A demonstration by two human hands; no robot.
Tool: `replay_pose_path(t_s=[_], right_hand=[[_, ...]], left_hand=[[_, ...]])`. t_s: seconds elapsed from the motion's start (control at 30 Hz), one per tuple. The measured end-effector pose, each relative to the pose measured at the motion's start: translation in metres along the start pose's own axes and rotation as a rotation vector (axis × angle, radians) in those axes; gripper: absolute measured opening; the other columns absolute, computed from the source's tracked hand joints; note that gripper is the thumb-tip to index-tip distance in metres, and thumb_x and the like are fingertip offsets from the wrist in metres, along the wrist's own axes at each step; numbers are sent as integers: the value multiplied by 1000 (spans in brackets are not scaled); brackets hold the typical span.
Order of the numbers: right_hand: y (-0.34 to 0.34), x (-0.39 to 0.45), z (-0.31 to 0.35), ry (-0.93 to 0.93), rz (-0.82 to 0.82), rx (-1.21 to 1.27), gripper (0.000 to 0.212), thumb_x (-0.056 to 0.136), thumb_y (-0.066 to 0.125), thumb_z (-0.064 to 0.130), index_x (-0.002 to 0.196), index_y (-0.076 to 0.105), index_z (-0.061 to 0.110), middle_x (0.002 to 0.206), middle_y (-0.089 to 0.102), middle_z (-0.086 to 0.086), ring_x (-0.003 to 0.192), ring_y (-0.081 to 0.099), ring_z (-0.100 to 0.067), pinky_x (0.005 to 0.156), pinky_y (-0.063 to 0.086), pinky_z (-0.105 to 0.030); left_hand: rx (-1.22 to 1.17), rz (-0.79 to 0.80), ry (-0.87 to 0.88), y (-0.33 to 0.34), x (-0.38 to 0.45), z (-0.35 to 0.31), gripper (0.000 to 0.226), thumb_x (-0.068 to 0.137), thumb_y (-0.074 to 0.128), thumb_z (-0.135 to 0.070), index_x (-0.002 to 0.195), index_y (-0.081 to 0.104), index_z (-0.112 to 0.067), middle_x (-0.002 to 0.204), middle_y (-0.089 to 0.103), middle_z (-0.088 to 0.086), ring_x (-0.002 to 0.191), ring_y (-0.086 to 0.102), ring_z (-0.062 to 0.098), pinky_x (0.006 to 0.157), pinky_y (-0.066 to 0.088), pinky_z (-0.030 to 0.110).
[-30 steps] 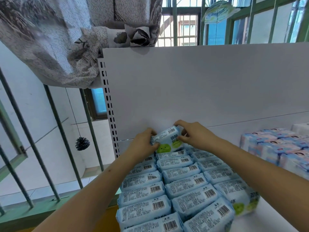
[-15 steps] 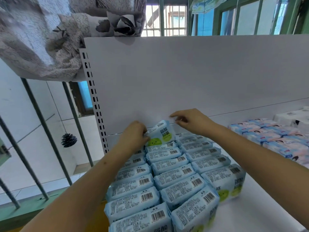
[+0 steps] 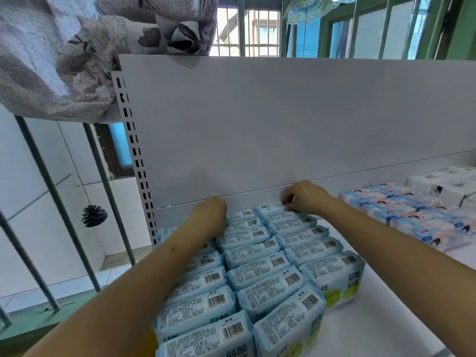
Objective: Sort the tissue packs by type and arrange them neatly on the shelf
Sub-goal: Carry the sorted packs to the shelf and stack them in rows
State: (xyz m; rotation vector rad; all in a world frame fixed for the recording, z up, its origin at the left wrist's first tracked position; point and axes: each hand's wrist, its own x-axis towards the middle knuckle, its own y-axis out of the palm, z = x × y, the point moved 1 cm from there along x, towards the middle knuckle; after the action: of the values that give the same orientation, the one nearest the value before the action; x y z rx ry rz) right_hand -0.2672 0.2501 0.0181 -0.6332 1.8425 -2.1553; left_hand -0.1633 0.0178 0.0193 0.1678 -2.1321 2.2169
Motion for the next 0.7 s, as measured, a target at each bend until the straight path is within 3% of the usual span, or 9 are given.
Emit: replay_pose_path(t_s=[0.1,0.17,0.27,0.4,0.47,0.57,0.63,0.7], right_hand=[[0,2,1,15,-47,-6,1,83,72,26,85,72,27,87,70,9,80,64,-13,68,50,-27],[-1,3,2,7,-81,-33,3,81,73,23,81,72,26,85,69,9,76,61,-11,62,44,-25],[-19,3,-1,-44,-158,-59,3,82,71,22,83,71,25,101,63,5,96,56,-18,72,44,-30],[-70,-9,-4,-27,-184,-20,7,89,65,26,90,62,20,107,57,-2,96,55,-23,74,43,-33],[-97,-19,-1,29,-194,59,10,93,59,26,93,57,16,98,58,-4,84,55,-20,64,41,-31],[-118,-31,9,121,-257,207,13,93,56,24,89,55,11,92,58,-5,77,55,-19,56,42,-28],[-118,-37,17,166,-261,446,24,95,52,28,92,60,6,94,65,-10,80,67,-25,65,57,-36],[-117,-42,20,182,-258,678,32,100,47,31,101,62,2,97,68,-14,77,72,-29,74,61,-41]], left_hand=[[-68,18,6,-13,2,6,37,93,59,-31,64,56,-9,64,53,4,65,52,21,61,42,27],[-116,-19,22,-24,-1,6,32,94,57,-36,85,72,-10,83,67,6,75,59,20,69,50,29],[-306,-94,64,-42,-6,-5,34,97,56,-36,111,74,-11,107,72,3,92,65,18,85,54,33],[-606,-117,100,-59,-5,-30,25,95,61,-30,104,75,-13,92,76,0,84,71,19,84,59,36],[-786,-71,121,-63,-1,-49,29,91,66,-29,116,71,-15,96,75,-2,86,72,18,86,60,39],[-898,-65,201,-68,3,-84,64,84,75,-37,140,50,-20,121,63,-3,103,66,18,93,56,40],[-927,-77,288,-70,0,-105,64,83,77,-38,137,45,-23,116,58,-9,104,62,15,93,54,35],[-999,-107,295,-66,3,-113,54,84,77,-31,127,46,-22,113,61,-7,104,63,16,90,56,39]])
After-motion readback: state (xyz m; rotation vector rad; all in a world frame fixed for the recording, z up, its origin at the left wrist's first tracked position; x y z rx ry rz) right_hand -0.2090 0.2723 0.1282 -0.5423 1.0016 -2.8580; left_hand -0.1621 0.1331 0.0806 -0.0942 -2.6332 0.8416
